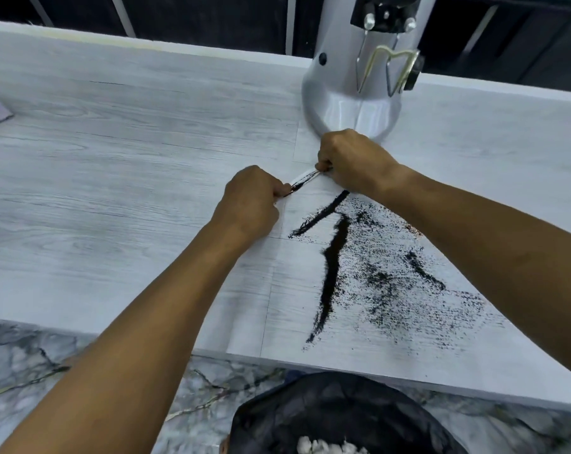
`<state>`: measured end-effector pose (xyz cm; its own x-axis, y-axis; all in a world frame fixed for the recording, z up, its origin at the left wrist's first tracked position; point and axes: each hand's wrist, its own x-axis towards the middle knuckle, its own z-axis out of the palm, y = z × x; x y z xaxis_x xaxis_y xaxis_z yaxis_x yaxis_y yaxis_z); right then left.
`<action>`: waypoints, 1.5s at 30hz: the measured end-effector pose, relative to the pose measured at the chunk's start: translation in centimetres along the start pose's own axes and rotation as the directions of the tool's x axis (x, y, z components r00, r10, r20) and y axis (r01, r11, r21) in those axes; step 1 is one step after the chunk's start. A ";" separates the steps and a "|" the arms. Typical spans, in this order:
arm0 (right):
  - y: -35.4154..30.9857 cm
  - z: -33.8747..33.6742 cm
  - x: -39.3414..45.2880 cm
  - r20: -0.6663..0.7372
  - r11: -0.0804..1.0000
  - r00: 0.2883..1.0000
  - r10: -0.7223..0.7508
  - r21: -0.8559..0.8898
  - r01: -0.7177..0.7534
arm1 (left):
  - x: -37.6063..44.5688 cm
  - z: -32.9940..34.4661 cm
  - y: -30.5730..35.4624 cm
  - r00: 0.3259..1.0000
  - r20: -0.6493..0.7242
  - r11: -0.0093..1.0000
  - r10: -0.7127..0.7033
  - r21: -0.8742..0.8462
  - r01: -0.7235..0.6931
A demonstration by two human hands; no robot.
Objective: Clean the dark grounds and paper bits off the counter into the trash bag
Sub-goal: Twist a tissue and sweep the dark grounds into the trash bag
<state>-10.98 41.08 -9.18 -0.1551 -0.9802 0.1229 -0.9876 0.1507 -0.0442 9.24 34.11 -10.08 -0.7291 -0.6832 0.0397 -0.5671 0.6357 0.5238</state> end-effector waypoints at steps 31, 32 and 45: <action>0.3 2.4 28.9 0.019 0.942 0.952 0.304 0.142 -0.303 | 28.1 -9.2 -15.8 0.997 -0.070 0.999 -0.037 0.029 0.039; 0.2 2.4 28.5 0.012 0.940 0.951 0.310 0.147 -0.308 | 27.7 -9.2 -15.6 0.998 -0.056 0.999 -0.030 0.038 0.033; -2.0 2.2 17.1 -0.016 0.975 0.974 0.224 0.006 -0.224 | 14.0 -5.8 -9.9 0.999 -0.009 0.998 0.044 0.044 -0.043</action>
<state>-11.57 23.77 -9.15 -0.3730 -0.9193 0.1252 -0.9275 0.3659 -0.0769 6.89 16.15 -9.78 -0.7496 -0.6581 0.0703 -0.5514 0.6797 0.4838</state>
